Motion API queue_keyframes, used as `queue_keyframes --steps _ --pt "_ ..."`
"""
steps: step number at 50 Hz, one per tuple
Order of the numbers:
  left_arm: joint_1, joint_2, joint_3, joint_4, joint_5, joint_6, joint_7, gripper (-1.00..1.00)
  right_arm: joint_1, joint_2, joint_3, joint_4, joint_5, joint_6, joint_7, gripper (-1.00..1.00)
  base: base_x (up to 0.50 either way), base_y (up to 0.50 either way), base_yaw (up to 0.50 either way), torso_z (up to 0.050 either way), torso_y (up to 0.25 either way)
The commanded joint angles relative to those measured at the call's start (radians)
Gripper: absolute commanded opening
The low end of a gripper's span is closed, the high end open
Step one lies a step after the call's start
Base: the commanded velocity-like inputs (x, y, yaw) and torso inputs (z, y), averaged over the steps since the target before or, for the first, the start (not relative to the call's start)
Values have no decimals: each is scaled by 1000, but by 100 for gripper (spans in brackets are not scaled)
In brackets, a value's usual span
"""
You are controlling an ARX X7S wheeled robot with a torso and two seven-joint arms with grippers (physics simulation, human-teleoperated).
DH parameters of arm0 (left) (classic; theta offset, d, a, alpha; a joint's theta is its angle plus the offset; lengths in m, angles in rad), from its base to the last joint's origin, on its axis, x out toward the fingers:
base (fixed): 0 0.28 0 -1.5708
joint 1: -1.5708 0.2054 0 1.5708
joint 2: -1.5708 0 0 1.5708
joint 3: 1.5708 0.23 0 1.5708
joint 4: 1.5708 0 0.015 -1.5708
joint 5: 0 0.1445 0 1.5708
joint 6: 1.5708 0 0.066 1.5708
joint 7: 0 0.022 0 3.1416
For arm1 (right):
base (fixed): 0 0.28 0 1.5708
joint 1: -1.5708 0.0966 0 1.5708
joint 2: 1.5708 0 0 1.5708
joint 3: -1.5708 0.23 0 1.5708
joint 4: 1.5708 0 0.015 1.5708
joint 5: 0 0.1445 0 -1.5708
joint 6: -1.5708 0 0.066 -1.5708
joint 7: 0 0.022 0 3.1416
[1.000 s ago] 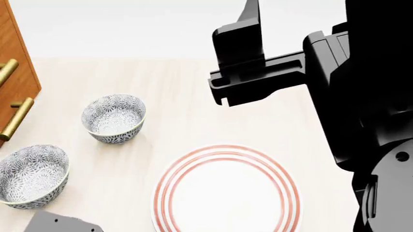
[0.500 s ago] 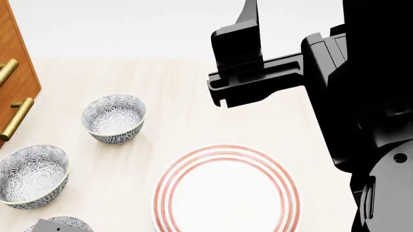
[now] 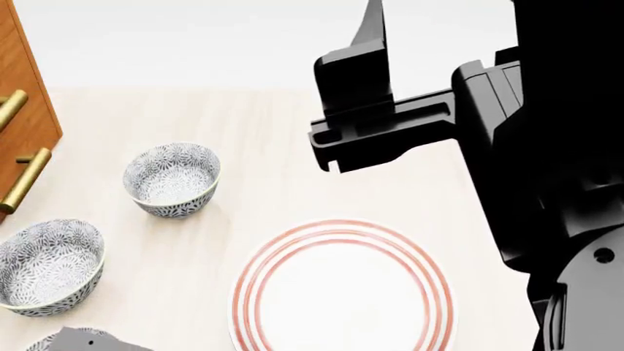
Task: Put the bowl at the front on the plate.
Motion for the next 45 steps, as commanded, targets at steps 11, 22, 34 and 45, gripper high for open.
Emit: queue_keyframes --steps 11,22,34,45 --pt "16 -31 3 122 218 75 167 -100 -7 6 -2 -7 -20 -11 -27 100 0 0 0 0 0" --pt "37 -44 0 160 302 129 247 -100 -12 3 -6 -8 -31 -18 -36 100 0 0 0 0 0" --pt "7 -53 2 185 308 128 254 -100 -9 3 -14 -8 -30 -23 -35 100 0 0 0 0 0" --pt "-83 -56 -23 186 241 102 212 -100 -19 15 -9 -20 -27 -33 -32 100 0 0 0 0 0"
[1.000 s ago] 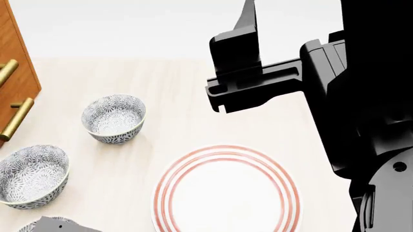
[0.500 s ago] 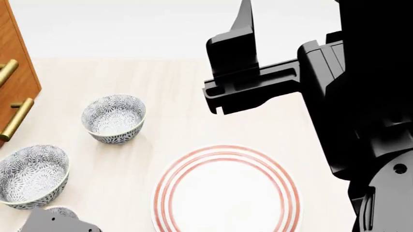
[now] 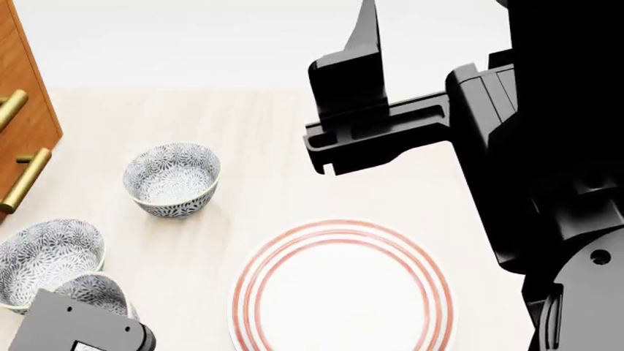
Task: Put the bowl at the front on the plate.
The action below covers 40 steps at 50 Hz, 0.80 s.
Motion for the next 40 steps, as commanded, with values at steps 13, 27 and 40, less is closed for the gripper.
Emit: queue_keyframes --steps 13,27,40 --pt "-115 -4 -8 17 -18 -24 -3 -100 -11 10 -1 -12 -3 -15 -4 100 0 0 0 0 0" --pt "-188 3 -31 8 -87 -31 -43 -100 -11 14 -7 -8 -8 -22 -13 100 0 0 0 0 0" --pt "-224 -1 -57 45 -77 -7 -77 -100 -9 18 -13 -9 -11 -28 -19 100 0 0 0 0 0"
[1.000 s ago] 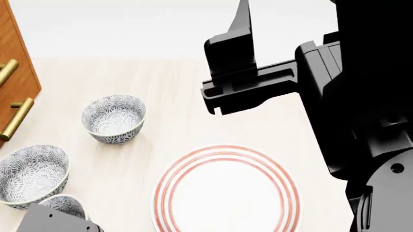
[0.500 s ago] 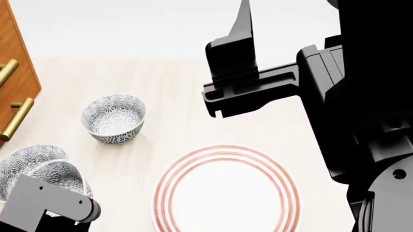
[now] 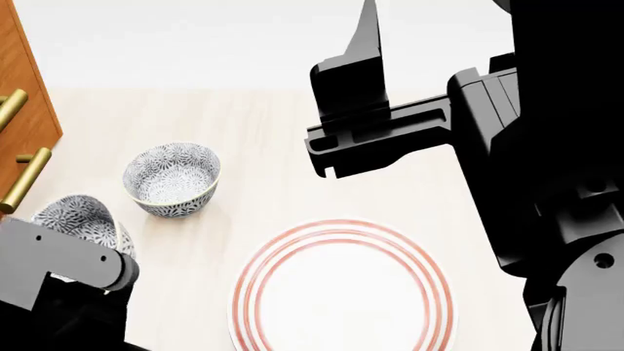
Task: Put the bowl at the front on the plate.
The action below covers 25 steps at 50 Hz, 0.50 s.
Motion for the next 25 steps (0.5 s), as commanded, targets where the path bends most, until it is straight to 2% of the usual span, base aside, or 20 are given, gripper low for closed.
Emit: queue_keyframes --steps 1,25 --pt "-39 -5 -21 33 10 11 -27 -100 0 3 -5 -1 -4 -6 -5 100 0 0 0 0 0" --pt "-44 -10 -46 109 128 77 -3 -100 -10 15 -17 -10 -6 -18 -2 100 0 0 0 0 0"
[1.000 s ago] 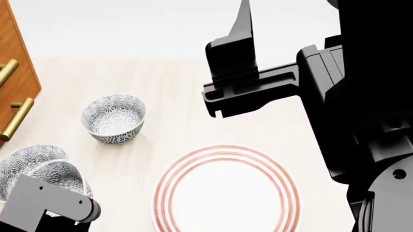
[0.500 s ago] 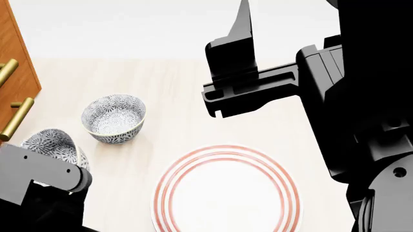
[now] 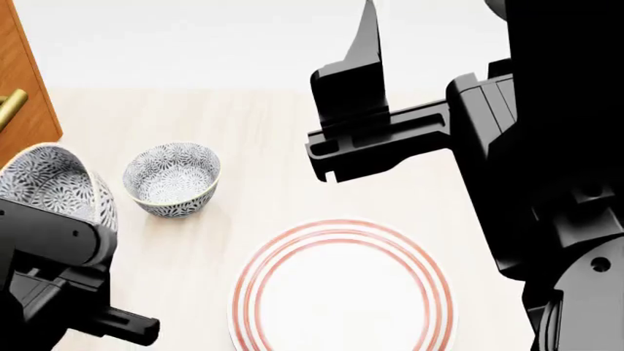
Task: Put the bowl at the front on the plate.
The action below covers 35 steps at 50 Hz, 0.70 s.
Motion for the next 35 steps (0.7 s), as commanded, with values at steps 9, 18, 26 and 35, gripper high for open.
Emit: queue_keyframes --steps 9,18,26,35 --pt "-49 12 3 24 75 18 19 -100 -7 11 -6 -11 5 -13 8 100 0 0 0 0 0" --pt "-122 37 36 2 79 -13 50 -100 -7 15 -9 -10 4 -17 5 100 0 0 0 0 1" --pt "-181 51 56 -20 94 -30 85 -100 -4 17 -13 -8 2 -20 0 100 0 0 0 0 0" --pt "-231 68 91 -66 148 -33 154 -100 -10 17 -14 -7 -12 -25 -16 100 0 0 0 0 1"
